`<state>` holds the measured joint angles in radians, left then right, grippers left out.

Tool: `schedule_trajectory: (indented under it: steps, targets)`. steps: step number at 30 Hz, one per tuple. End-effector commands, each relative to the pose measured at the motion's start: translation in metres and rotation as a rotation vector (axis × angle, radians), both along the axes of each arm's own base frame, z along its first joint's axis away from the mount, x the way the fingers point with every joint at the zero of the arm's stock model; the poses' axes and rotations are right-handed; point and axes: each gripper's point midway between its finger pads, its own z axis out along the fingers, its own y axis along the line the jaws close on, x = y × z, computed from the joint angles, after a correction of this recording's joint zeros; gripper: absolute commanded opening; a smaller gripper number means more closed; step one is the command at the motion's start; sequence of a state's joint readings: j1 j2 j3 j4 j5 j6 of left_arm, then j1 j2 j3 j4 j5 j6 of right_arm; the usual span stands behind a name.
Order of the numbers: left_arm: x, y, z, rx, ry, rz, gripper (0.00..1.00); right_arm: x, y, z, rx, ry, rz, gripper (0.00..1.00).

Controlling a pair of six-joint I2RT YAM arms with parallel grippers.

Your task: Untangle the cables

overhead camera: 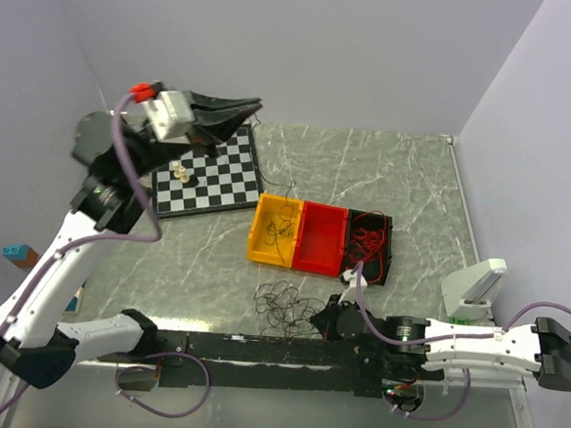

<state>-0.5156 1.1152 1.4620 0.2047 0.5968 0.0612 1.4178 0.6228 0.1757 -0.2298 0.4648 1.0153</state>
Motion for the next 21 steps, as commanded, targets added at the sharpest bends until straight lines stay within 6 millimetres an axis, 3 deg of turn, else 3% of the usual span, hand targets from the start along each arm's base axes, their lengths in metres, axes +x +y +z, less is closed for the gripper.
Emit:
schedule_trajectory:
  steps: [1, 7, 21]
  targets:
    - [0.021, -0.017, -0.021, 0.046, 0.013, 0.026, 0.01, 0.004, -0.007, -0.002, 0.016, -0.007, -0.050, 0.00]
    - [0.030, -0.029, -0.024, 0.070, -0.002, 0.032, 0.01, 0.006, -0.014, -0.006, 0.016, -0.008, -0.069, 0.00]
    - [0.019, -0.048, 0.002, 0.088, -0.134, 0.033, 0.01, 0.004, -0.012, -0.007, 0.043, -0.004, -0.063, 0.00]
